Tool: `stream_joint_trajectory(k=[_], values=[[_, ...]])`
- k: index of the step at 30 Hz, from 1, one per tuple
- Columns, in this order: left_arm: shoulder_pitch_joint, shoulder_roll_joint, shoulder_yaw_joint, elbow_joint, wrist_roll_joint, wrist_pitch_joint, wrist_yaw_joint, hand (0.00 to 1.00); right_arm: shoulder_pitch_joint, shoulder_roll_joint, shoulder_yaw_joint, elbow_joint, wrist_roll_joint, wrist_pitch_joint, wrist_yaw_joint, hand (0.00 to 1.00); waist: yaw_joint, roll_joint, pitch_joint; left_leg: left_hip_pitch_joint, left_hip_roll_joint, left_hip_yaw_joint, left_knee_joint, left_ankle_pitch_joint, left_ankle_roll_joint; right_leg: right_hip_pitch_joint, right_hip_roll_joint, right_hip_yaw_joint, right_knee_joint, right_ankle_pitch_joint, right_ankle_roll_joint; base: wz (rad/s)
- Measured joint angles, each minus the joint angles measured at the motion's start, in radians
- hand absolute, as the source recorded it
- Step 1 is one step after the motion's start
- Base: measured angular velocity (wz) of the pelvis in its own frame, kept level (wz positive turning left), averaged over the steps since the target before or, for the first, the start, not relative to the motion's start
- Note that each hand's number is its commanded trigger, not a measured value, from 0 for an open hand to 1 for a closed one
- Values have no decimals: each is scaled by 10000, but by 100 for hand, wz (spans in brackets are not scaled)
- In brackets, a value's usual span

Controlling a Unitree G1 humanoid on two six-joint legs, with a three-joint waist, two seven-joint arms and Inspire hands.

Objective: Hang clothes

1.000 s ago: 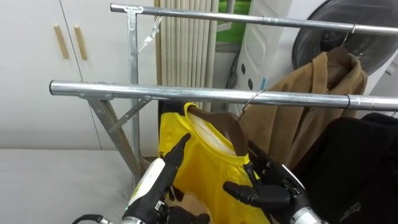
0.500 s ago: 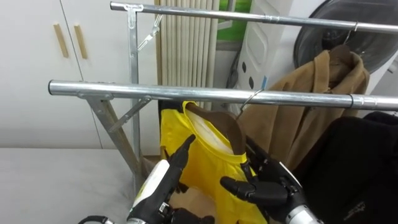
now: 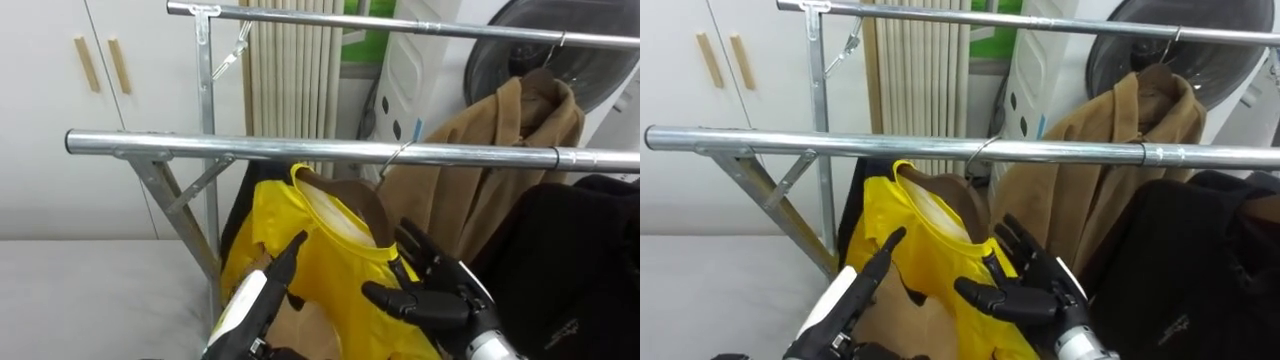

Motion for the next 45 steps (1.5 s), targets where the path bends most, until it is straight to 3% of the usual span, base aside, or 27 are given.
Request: stream_joint_trajectory(k=[7,11,16,25,30,38,45], values=[[351,112,472,370,-5,-49,506,0,187,-118,-732,-68,9,-2,-448,0,-28,4,-5,36,-3,0,3,0,0,24,-2,-7,11,3,-5,0],[353,194,1077,529,-28,-50,753,0,364,-300,-1155,-67,5,-2,-547,0,-61,-4,-13,-35,-4,-5,25,0,0,-28,-5,-9,12,6,-8,0],[571,216,1443,778,-26,-122,1161,0,733,-496,-1656,-67,-200,-1,-640,0,-80,-4,-59,-35,-3,-3,51,0,0,-11,-9,-9,11,6,-8,0],[1104,222,2071,2199,163,-317,1393,0,1590,-511,-2086,-27,-496,-7,-840,0,-35,-4,-92,-34,-2,51,12,-1,-1,-21,-2,8,2,6,-8,0],[1432,232,2211,2554,168,-350,1606,0,1981,-510,-2358,87,-501,-12,-966,0,-62,14,-100,-25,-1,51,-5,-1,-1,-22,-1,13,6,5,-7,0],[1510,236,2210,3332,234,-480,2008,0,2580,-504,-2624,1090,-504,-13,-1024,0,-117,31,-89,95,-3,56,-40,-1,-1,72,6,15,6,-9,4,0],[1583,242,2220,3566,238,-478,2011,0,3365,-505,-2634,926,-573,-14,-1125,0,-111,29,-96,102,8,92,-126,-6,-4,12,28,10,37,-7,-5,0]])
